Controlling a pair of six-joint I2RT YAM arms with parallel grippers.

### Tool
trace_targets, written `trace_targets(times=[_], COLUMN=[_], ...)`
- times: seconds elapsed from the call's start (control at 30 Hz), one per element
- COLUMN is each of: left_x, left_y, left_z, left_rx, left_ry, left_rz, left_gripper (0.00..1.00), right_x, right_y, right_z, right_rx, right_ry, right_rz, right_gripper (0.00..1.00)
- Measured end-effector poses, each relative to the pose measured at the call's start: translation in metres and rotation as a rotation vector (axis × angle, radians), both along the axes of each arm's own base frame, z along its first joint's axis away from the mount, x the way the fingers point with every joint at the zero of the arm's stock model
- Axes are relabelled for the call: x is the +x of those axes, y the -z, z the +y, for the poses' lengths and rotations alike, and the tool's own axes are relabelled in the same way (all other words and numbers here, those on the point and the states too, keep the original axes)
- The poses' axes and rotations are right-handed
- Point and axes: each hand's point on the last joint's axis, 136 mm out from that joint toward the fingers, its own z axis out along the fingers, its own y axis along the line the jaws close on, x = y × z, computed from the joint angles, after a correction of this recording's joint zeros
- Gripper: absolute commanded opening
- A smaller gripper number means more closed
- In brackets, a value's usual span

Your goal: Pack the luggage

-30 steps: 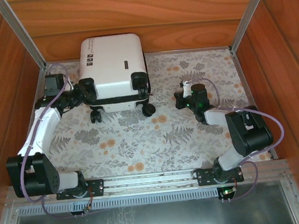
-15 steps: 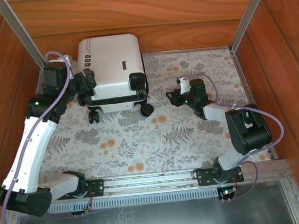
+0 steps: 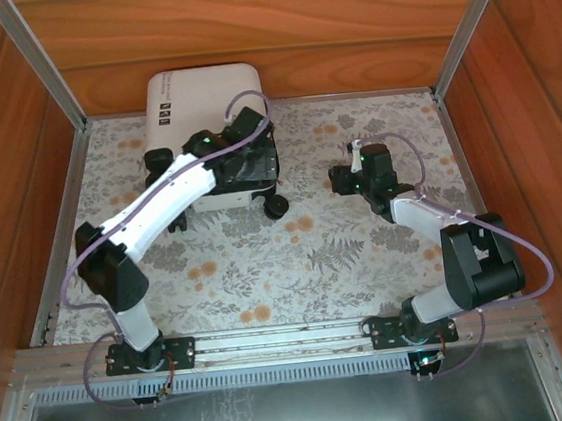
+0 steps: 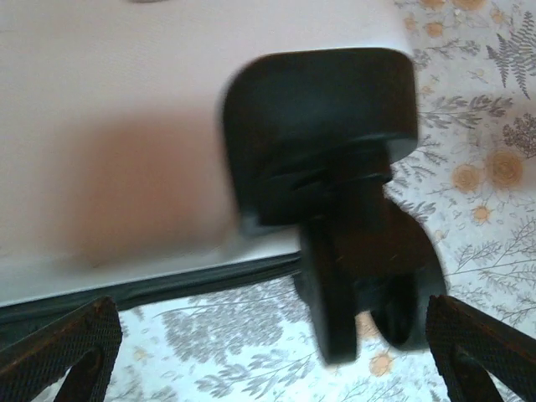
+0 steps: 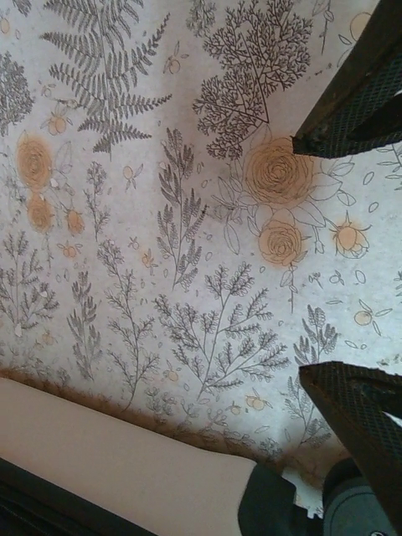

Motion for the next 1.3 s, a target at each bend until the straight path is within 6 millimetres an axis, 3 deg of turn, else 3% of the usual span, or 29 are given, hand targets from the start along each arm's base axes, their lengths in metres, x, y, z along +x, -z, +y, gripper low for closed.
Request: trace_targets(times=[0.2, 0.57, 0.67, 0.77, 0.93, 1.03, 1.13, 1.3], left_x=[0.006, 0.014, 0.017, 0.019, 0.018, 0.017, 0.016, 0.012], left_y=[0.006, 0.040, 0.049, 0.053, 0.055, 0.055, 0.054, 0.048], left_z=[-0.022, -0.029, -0.032, -0.035, -0.037, -0.037, -0.038, -0.037], left_rx=[-0.037, -0.005, 0.004, -0.002, 0.003, 0.002, 0.001, -0.015], left_ry=[-0.018, -0.066, -0.068, -0.075, -0.071, -0.064, -0.051, -0.037], left_rz=[0.041, 0.090, 0.101, 0.111, 0.119, 0.122, 0.125, 0.118], left_gripper=[0.94, 0.67, 0.56, 0.31, 0.02, 0.00, 0.00, 0.00], right_x=[-0.008, -0.011, -0.013, -0.012, -0.011, -0.013, -0.030, -0.053], right_y=[0.007, 0.010, 0.009, 0.005, -0.003, -0.004, 0.009, 0.006], right_z=[0.005, 0.012, 0.019, 0.024, 0.032, 0.038, 0.048, 0.091], right_rx=[0.013, 0.022, 0.040, 0.049, 0.048, 0.040, 0.015, -0.007], right_ry=[-0.034, -0.084, -0.122, -0.154, -0.220, -0.284, -0.380, -0.585], right_rz=[0.045, 0.059, 0.056, 0.034, -0.021, -0.100, -0.152, -0.260], right_gripper=[0.68, 0.67, 0.66, 0.65, 0.63, 0.65, 0.67, 0.69])
